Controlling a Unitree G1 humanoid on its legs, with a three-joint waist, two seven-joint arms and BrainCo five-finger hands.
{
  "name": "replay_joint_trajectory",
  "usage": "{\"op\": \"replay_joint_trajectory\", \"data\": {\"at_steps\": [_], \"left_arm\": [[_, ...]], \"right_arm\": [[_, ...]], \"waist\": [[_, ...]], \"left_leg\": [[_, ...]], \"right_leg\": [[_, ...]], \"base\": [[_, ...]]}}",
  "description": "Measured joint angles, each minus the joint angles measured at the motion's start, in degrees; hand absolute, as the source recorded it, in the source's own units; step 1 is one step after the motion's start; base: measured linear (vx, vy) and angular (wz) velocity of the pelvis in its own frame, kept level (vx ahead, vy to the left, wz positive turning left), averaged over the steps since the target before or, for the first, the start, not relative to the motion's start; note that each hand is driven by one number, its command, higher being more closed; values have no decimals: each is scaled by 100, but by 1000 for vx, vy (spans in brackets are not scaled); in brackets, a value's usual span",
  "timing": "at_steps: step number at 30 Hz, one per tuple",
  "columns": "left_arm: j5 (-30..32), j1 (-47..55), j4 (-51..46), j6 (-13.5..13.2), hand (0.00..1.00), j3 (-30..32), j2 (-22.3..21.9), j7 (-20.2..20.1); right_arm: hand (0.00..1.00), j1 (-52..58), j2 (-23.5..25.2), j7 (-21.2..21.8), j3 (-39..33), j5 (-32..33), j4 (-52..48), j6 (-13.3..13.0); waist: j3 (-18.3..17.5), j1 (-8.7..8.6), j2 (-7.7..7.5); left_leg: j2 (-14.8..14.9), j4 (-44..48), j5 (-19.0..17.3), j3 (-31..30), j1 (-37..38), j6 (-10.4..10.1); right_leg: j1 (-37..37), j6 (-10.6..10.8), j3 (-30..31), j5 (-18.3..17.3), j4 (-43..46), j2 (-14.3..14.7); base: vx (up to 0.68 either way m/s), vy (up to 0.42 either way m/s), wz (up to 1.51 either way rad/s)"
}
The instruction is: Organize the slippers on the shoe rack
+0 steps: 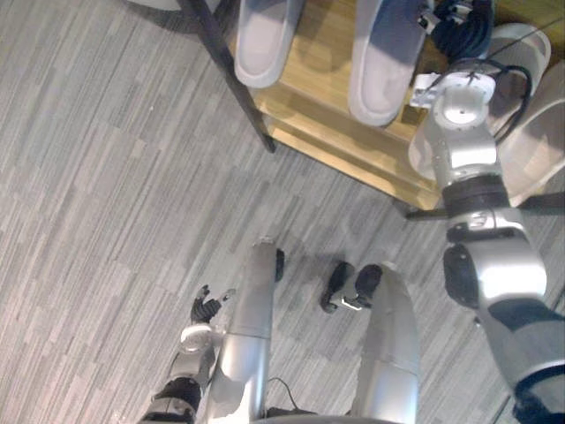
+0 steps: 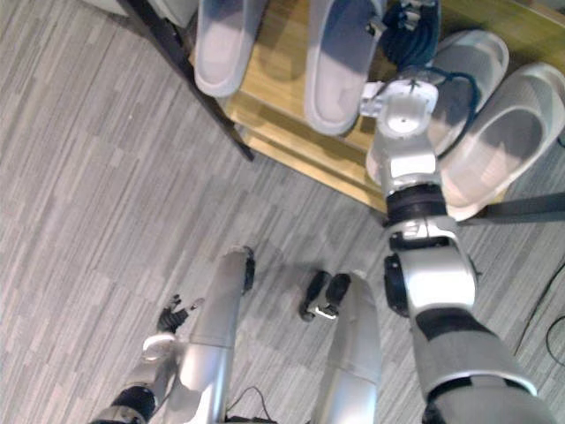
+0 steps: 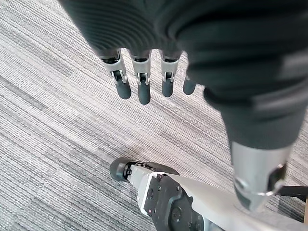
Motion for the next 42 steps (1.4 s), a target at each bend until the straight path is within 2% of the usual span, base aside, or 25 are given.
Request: {"op": "replay_joint_trajectory", "data": {"at_steps": [10, 17, 22, 27, 31, 42], "left_arm": [[-15, -32, 156, 2, 0, 121, -5, -14], [-17, -45, 198, -1, 0, 237, -38, -24], [-18, -43, 210, 7, 0, 273, -35, -24], [-20, -45, 251, 23, 0, 346, -32, -18], [-27, -45, 260, 50, 0, 409, -44, -24], [-46, -51, 231, 145, 0, 646, -68, -141]], "right_arm": [[0, 15, 13, 128, 580, -34, -482, -70], [0, 126, 37, 278, 609, -67, -554, -62], [0, 540, 339, 302, 567, 39, -730, -59], [0, 961, 739, 400, 537, 491, -930, -58], [0, 1102, 1009, 434, 138, 697, -921, -48], [0, 1313, 1508, 628, 34, 1404, -898, -55]], "waist": [[-2, -11, -2], [-3, -9, -4], [-3, -28, -4], [-3, -74, -6], [-3, -94, -6], [-3, -132, -6]], "left_leg": [[100, -42, 0, 57, 106, -1], [128, -192, 4, 103, 331, -8], [148, -207, 4, 108, 379, -9], [165, -244, 4, 150, 433, -9], [172, -253, 6, 151, 436, -13], [256, -303, 6, 169, 463, -14]], "right_leg": [[91, -24, 7, 16, -69, 69], [313, -8, 0, 8, -210, 80], [380, -28, -22, 17, -219, 88], [403, 11, -2, -2, -245, 112], [404, 3, -2, 2, -257, 118], [451, -85, -24, 57, -375, 193]], "base": [[-5, -11, -3], [0, 0, 0], [0, 0, 0], [-8, -4, -2], [0, 0, 0], [-3, -3, -2]]}}
